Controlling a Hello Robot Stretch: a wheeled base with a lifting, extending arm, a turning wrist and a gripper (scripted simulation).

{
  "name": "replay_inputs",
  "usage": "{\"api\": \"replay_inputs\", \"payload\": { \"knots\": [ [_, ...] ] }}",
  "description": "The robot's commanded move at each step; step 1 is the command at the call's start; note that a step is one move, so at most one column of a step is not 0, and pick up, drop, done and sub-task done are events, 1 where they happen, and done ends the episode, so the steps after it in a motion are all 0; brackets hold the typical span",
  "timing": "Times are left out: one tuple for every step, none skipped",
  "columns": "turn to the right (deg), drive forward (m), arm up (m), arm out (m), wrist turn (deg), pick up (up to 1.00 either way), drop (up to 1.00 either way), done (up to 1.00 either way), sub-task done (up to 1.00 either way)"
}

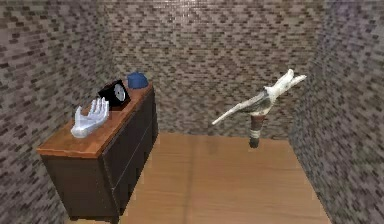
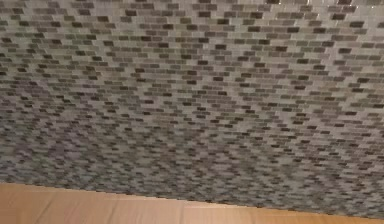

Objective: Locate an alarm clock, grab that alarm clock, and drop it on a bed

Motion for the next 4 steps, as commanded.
{"api": "replay_inputs", "payload": {
  "knots": [
    [0.0,0.75,0.00,0.00,0.0,0.00,0.00,0.00,0.00],
    [-45.0,0.00,0.00,0.00,0.0,0.00,0.00,0.00,0.00],
    [-45.0,0.00,0.00,0.00,0.0,0.00,0.00,0.00,0.00],
    [-33.0,0.00,0.00,0.00,0.0,0.00,0.00,0.00,0.00]
  ]
}}
